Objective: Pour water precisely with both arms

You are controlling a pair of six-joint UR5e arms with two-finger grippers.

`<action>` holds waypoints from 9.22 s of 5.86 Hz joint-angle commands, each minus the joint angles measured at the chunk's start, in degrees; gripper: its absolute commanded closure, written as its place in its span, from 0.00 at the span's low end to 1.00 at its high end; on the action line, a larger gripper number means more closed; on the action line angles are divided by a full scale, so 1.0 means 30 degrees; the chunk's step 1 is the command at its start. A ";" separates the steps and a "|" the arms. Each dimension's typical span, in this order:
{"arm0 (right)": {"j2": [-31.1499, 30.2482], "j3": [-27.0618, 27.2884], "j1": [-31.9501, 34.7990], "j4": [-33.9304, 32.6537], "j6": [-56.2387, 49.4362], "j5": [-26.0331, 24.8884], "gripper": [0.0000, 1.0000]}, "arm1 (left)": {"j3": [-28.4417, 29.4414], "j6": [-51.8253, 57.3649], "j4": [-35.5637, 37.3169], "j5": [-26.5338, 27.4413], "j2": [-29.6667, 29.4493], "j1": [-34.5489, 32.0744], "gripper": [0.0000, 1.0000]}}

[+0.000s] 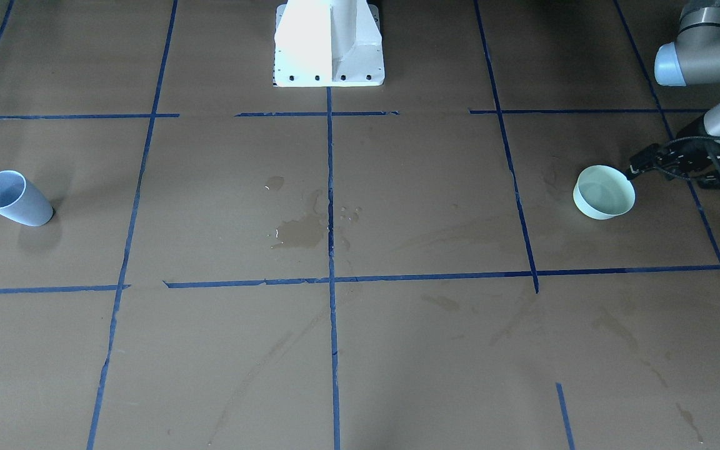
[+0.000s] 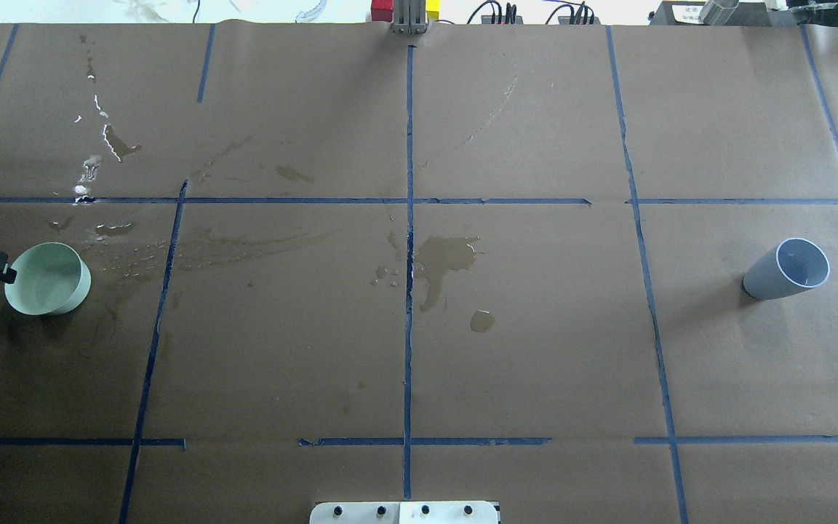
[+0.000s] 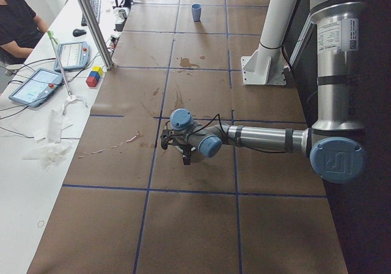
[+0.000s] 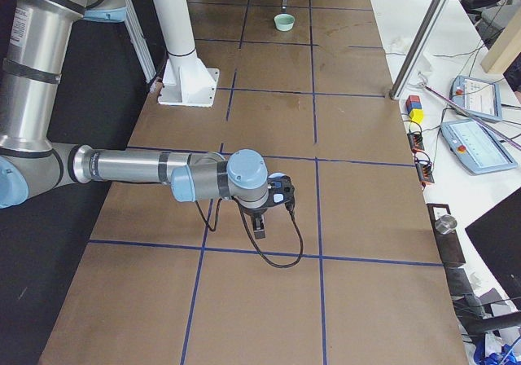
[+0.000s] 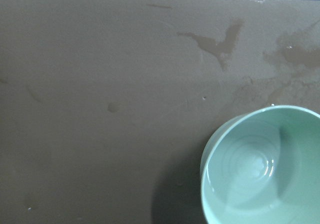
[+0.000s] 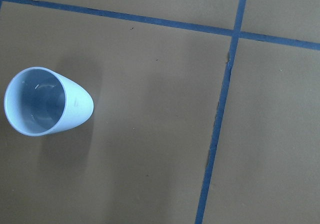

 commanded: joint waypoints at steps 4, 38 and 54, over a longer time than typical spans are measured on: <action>-0.0085 -0.0011 -0.0029 -0.0012 -0.0065 0.0060 0.00 | 0.0887 -0.0463 -0.0026 -0.0010 -0.0730 0.0984 0.75; -0.3689 -0.0041 -1.4955 2.1481 1.9605 -1.4256 0.00 | -0.3654 -1.0453 0.3314 0.5292 -1.0574 0.8631 0.19; -0.2263 -0.4482 -2.6455 2.1755 2.5335 -3.6872 0.01 | -0.4268 -1.0453 0.3343 0.5615 -1.0163 0.7664 0.01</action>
